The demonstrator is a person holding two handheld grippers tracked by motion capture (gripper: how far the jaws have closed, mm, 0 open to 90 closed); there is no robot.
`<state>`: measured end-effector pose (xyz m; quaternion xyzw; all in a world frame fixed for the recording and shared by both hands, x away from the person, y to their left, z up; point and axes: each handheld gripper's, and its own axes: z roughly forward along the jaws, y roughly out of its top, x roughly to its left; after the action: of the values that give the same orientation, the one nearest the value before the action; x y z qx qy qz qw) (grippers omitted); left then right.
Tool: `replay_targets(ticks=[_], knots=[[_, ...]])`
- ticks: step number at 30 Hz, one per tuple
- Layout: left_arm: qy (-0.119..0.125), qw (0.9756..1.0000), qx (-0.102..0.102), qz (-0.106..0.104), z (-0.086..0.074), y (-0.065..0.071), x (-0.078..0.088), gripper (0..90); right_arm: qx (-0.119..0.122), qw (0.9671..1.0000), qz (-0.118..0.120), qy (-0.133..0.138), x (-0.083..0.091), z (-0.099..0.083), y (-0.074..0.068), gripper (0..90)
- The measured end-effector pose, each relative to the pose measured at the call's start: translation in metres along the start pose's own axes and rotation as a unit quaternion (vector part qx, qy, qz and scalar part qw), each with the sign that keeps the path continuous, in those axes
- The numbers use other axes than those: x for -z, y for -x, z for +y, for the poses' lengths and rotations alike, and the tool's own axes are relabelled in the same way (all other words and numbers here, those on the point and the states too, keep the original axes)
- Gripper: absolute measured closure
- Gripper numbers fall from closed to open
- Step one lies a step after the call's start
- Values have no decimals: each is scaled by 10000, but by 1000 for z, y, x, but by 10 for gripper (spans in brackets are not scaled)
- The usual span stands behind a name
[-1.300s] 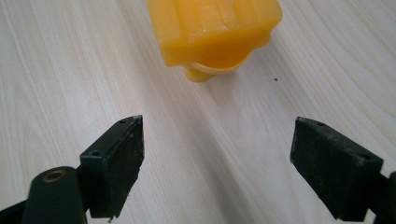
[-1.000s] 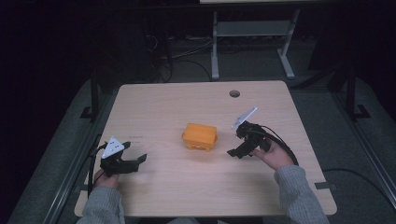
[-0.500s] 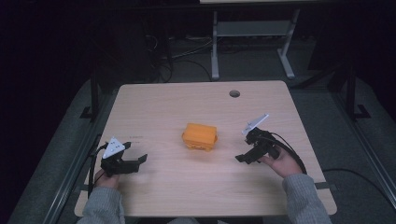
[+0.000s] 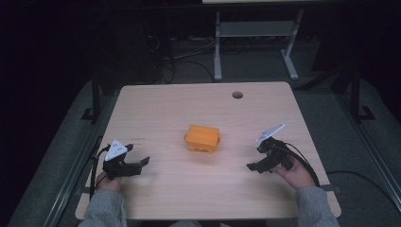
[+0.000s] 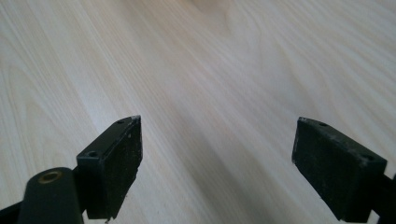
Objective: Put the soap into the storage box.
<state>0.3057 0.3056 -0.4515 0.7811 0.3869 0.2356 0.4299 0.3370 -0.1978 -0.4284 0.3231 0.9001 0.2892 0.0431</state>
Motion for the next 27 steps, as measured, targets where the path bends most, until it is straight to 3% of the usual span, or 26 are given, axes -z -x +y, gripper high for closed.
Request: replay_targets(ticks=[16,27], knots=[[-23,10000,-32,-29,0,3,-1,138,-361,9992,-148,107,9,-42,-5,158],[-63,10000,-24,-32,0,3,-1,138,-580,9974,-239,367,16,-66,-10,147]])
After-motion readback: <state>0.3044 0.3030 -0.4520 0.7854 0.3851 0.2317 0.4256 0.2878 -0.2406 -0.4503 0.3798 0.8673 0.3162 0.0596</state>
